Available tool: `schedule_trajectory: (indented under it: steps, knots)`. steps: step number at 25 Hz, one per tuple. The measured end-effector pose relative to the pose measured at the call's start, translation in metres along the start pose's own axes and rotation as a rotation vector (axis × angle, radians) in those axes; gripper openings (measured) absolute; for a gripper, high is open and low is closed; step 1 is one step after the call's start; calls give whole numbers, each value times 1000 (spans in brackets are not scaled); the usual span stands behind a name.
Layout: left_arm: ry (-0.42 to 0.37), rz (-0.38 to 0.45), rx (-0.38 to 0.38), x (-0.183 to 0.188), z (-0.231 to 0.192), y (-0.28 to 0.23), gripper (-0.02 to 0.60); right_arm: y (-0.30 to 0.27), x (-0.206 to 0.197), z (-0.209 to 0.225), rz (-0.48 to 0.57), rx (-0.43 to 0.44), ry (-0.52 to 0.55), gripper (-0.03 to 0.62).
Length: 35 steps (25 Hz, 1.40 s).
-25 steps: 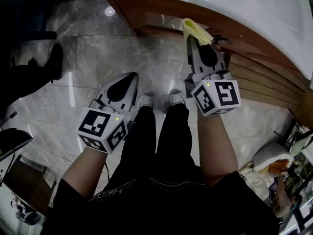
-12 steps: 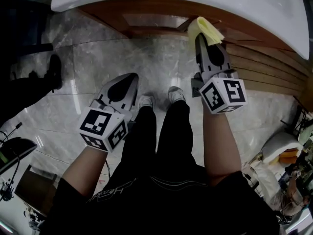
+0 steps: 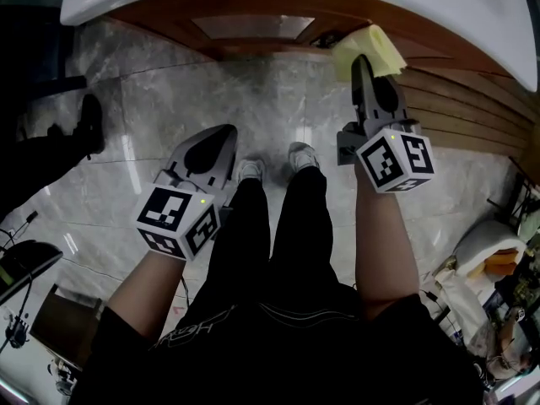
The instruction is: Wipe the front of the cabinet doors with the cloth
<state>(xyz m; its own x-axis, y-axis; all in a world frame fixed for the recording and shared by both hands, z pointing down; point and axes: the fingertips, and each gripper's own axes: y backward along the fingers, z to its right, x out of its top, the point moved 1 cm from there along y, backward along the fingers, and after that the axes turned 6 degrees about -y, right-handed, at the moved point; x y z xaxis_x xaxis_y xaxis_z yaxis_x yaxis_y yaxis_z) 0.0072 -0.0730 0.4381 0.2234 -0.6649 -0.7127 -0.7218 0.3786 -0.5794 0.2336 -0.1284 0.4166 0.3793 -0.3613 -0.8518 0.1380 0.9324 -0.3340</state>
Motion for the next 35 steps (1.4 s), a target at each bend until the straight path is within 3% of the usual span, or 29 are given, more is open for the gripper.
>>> schedule_trajectory:
  steps: [7, 14, 24, 35]
  knots:
    - [49, 13, 45, -6, -12, 6, 6, 9, -10, -6, -42, 14, -5, 41]
    - [110, 38, 102, -14, -35, 22, 6, -9, -40, -57, -110, 141, 11, 41]
    - [199, 79, 210, -31, -75, 60, 6, -56, -80, -143, -207, 348, 165, 41]
    - [307, 119, 322, -57, -112, 110, 6, -93, -126, -201, -295, 451, 250, 41]
